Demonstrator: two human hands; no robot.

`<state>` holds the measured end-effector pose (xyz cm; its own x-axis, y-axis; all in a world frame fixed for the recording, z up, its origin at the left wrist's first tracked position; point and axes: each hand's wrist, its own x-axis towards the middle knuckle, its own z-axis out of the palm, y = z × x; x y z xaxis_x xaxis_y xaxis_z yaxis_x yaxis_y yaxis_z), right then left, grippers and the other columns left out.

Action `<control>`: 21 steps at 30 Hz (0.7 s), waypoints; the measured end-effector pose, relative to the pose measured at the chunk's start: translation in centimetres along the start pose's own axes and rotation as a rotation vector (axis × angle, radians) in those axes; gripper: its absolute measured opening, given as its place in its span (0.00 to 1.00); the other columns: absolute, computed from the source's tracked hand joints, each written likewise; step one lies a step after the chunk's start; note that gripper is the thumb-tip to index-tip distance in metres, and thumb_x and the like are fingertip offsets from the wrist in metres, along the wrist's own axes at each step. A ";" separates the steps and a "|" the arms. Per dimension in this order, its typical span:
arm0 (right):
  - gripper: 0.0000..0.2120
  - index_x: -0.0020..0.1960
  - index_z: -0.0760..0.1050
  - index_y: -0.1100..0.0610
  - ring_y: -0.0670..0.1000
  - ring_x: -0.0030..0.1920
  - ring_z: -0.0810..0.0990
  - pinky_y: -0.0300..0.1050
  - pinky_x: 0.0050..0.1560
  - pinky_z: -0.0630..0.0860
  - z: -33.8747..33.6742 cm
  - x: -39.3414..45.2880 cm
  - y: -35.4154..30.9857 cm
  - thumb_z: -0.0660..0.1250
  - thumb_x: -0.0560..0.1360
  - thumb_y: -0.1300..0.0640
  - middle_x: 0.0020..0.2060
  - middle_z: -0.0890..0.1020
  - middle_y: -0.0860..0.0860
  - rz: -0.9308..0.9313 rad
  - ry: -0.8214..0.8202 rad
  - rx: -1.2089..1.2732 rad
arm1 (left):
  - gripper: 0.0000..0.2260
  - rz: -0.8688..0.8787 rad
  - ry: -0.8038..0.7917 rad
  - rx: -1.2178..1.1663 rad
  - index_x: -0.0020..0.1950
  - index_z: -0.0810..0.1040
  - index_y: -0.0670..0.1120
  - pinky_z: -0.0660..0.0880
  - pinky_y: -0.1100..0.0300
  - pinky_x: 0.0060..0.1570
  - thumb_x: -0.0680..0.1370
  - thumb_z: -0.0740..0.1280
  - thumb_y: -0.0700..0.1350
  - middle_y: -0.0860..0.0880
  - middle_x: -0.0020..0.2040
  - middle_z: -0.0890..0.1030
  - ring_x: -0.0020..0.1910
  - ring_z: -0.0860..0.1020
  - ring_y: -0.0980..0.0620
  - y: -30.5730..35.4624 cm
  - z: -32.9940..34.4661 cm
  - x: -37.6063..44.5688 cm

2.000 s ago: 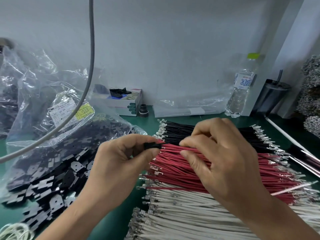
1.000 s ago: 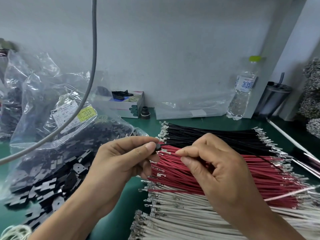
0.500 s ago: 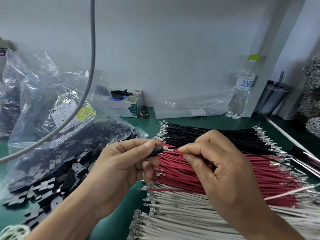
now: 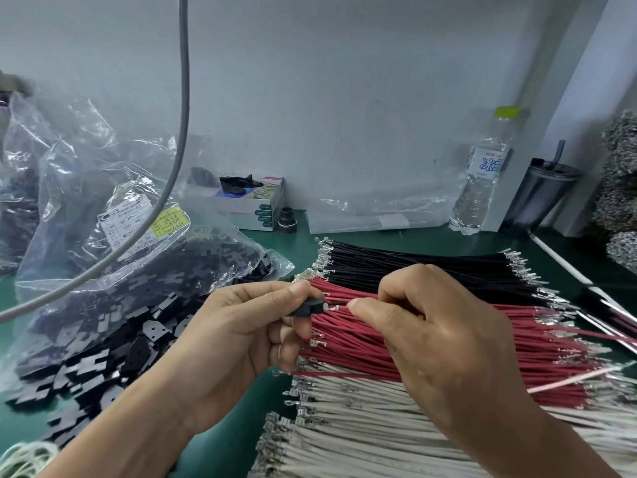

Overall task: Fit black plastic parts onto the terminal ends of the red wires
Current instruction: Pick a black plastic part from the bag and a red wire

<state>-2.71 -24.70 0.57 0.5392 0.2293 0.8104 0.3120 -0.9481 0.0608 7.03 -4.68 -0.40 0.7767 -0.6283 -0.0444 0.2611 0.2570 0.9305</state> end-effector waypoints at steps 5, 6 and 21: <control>0.13 0.48 0.84 0.60 0.50 0.37 0.71 0.47 0.24 0.70 0.4 -0.1 -0.8 0.62 0.82 0.58 0.39 0.77 0.52 -0.020 -0.017 -0.009 | 0.13 -0.037 0.016 -0.038 0.51 0.86 0.38 0.76 0.62 0.26 0.72 0.78 0.45 0.42 0.33 0.80 0.25 0.76 0.52 -0.4 0.6 -0.2; 0.16 0.48 0.84 0.60 0.49 0.36 0.71 0.47 0.24 0.71 0.5 -0.2 -0.9 0.60 0.84 0.55 0.39 0.76 0.50 0.022 -0.030 0.029 | 0.14 -0.028 0.025 -0.036 0.51 0.86 0.38 0.76 0.62 0.26 0.71 0.76 0.46 0.42 0.34 0.80 0.26 0.76 0.52 -0.3 0.8 -0.3; 0.10 0.48 0.82 0.56 0.42 0.40 0.76 0.36 0.39 0.74 0.5 0.3 -0.4 0.63 0.80 0.54 0.43 0.77 0.45 0.168 -0.139 0.262 | 0.06 0.371 0.080 0.456 0.44 0.88 0.45 0.79 0.59 0.27 0.68 0.77 0.43 0.41 0.33 0.85 0.25 0.81 0.46 -0.4 1.6 -0.8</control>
<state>-2.29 -24.15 0.47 0.6959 0.1192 0.7082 0.3905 -0.8904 -0.2338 5.39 -5.39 -0.14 0.8145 -0.4948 0.3029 -0.2950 0.0965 0.9506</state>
